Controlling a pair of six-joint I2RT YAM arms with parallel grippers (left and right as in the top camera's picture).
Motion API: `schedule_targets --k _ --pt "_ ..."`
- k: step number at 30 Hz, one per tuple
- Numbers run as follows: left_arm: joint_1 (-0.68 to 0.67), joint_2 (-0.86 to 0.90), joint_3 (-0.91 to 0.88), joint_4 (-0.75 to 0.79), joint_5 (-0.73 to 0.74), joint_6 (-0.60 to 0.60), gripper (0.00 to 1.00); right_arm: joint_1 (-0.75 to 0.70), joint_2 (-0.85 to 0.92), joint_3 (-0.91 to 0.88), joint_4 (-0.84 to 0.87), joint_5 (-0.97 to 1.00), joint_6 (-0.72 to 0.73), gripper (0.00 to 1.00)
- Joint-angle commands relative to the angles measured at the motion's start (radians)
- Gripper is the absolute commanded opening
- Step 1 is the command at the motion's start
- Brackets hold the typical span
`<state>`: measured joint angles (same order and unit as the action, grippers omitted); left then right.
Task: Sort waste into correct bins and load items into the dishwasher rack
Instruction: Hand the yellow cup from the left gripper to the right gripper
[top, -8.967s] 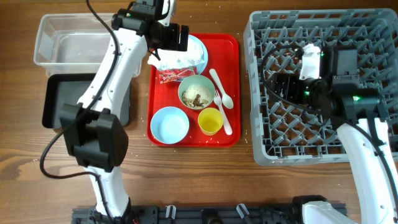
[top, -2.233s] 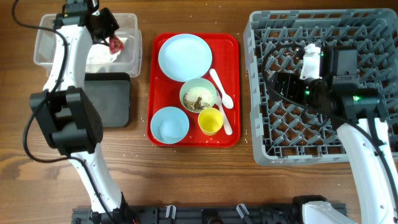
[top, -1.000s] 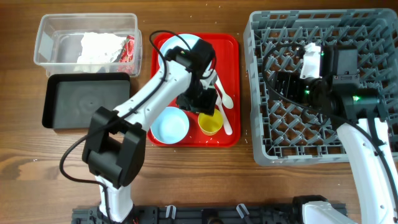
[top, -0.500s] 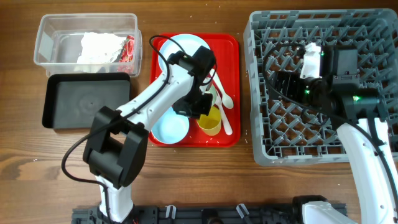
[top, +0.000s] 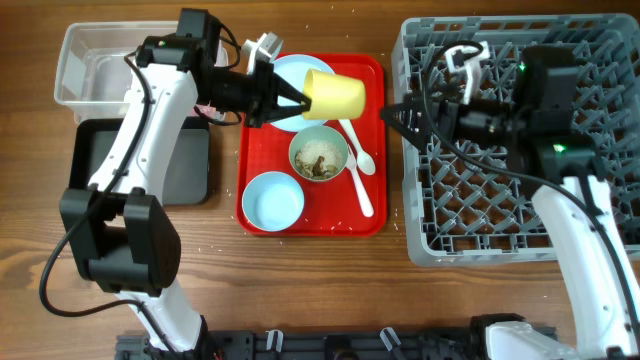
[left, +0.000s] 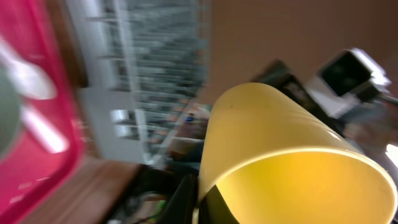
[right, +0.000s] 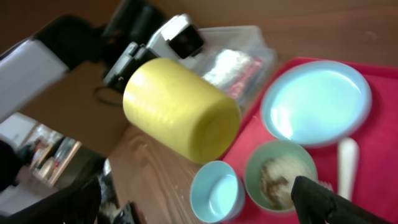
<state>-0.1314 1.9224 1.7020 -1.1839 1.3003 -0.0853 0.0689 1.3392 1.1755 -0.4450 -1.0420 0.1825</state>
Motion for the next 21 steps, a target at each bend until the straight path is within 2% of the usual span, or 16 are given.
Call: schedule_targets --k 1,9,12,14,15,17,19,21 --pt "0.002 -0.023 0.015 -0.007 0.232 0.032 0.04 0.06 0.055 -0.007 0.096 -0.143 -0.022 1.0" --pt "-0.002 -0.023 0.015 -0.146 0.255 0.034 0.04 0.163 0.136 -0.007 0.426 -0.111 0.084 1.0" --pt "-0.002 -0.023 0.015 -0.164 0.251 0.034 0.04 0.187 0.15 -0.007 0.48 -0.112 0.09 0.9" --pt "-0.002 -0.023 0.015 -0.164 0.251 0.034 0.04 0.187 0.15 -0.007 0.499 -0.112 0.108 0.77" --pt "-0.002 -0.023 0.015 -0.164 0.251 0.034 0.04 0.187 0.15 -0.007 0.502 -0.112 0.108 0.74" --pt "-0.002 -0.023 0.015 -0.164 0.244 0.034 0.09 0.187 0.15 -0.007 0.509 -0.112 0.109 0.66" --pt "-0.002 -0.023 0.015 -0.164 0.224 0.034 0.2 0.182 0.15 -0.007 0.508 -0.111 0.111 0.56" --pt "-0.002 -0.023 0.015 -0.164 0.217 0.034 0.27 0.166 0.15 -0.007 0.507 -0.108 0.145 0.51"
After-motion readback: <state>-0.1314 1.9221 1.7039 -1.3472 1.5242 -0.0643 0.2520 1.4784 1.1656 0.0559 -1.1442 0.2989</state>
